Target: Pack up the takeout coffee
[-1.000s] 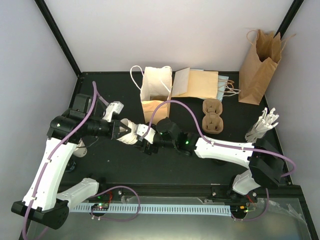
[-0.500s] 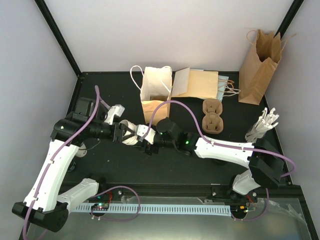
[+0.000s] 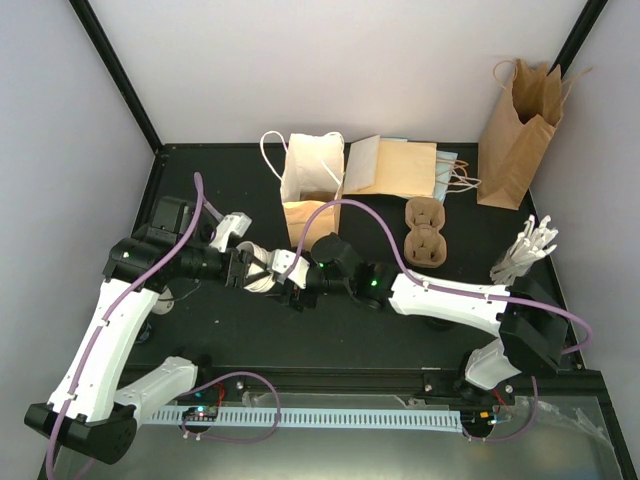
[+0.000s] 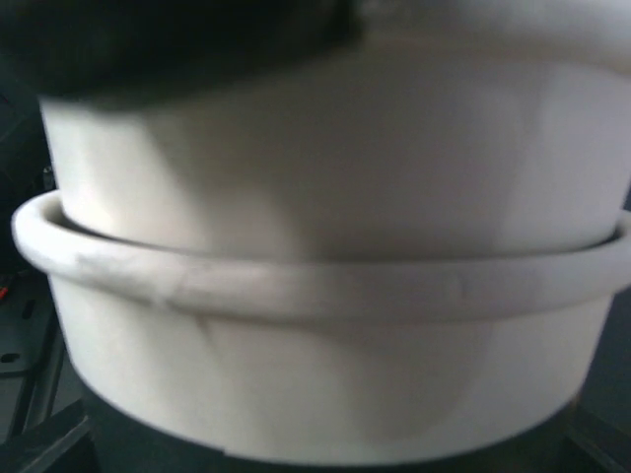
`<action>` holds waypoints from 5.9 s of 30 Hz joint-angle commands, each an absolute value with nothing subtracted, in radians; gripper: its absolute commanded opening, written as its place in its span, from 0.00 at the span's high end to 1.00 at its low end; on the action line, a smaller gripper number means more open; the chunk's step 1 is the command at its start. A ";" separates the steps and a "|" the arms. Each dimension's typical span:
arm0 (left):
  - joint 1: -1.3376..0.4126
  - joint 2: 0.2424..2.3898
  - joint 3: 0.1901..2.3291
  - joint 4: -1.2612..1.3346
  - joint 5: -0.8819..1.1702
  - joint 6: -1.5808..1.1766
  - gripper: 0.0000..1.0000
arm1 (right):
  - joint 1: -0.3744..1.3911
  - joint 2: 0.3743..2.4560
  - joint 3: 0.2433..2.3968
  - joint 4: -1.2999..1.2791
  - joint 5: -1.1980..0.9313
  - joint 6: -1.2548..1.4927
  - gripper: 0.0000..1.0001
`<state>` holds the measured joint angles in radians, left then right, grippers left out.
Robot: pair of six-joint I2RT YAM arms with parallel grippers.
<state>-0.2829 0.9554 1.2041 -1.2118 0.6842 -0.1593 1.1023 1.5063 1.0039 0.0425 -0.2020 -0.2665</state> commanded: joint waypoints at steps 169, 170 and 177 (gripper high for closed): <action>0.088 0.801 1.030 -1.066 0.324 -0.192 0.13 | 1.065 1.336 0.601 0.505 -0.211 -0.142 0.07; 0.088 0.811 1.045 -1.062 0.322 -0.196 0.14 | 1.064 1.323 0.601 0.498 -0.208 -0.144 0.06; 0.086 0.842 1.053 -1.040 0.348 -0.194 0.19 | 1.065 1.265 0.600 0.438 -0.194 -0.174 0.03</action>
